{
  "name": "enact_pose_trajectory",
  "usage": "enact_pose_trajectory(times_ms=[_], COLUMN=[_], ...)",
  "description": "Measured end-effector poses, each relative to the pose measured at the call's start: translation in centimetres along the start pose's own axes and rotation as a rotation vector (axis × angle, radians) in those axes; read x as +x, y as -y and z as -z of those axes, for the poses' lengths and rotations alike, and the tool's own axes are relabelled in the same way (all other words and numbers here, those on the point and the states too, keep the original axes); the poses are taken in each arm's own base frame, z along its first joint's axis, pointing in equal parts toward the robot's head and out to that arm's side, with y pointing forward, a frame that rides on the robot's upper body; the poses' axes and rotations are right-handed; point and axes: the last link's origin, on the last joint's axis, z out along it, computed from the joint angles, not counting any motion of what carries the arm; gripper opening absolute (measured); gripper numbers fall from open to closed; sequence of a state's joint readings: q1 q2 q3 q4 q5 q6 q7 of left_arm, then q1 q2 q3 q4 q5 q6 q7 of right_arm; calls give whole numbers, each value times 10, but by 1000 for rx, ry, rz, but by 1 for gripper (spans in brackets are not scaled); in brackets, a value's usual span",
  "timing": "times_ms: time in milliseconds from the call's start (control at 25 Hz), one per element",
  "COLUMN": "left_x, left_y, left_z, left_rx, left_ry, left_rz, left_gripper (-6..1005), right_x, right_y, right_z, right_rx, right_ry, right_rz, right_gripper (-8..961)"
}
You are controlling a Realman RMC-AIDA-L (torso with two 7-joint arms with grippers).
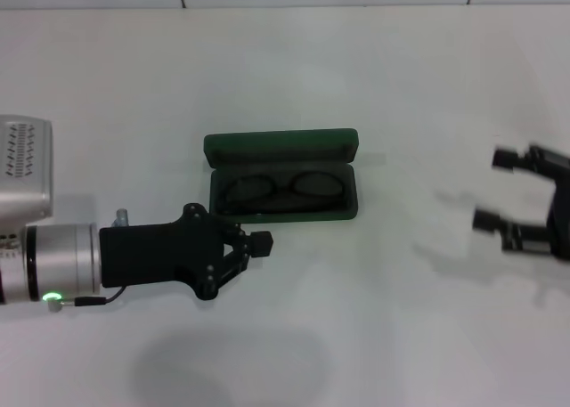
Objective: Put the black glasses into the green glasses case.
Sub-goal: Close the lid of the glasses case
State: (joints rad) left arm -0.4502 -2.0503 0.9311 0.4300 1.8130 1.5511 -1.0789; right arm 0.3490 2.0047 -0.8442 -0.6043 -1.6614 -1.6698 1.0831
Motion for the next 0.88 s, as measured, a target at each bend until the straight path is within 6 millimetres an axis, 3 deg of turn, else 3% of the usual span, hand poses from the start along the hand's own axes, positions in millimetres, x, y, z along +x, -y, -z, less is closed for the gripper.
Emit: enact_pose_trajectory(times_ms=[160, 320, 640, 880], left_x=[-2, -3, 14, 14], left_y=[2, 13, 35, 47], left_z=[-1, -4, -5, -3], left_rx=[15, 72, 176, 229], left_ry=[12, 48, -8, 24], left_rz=[32, 55, 51, 74], left_gripper=[-1, -1, 1, 4], right_x=[23, 33, 38, 37], right_y=[-18, -28, -32, -32], right_z=[9, 15, 15, 12], right_rx=[8, 19, 19, 13], right_ry=[9, 10, 4, 7], right_rz=[31, 20, 6, 8], right_gripper=[883, 883, 883, 883])
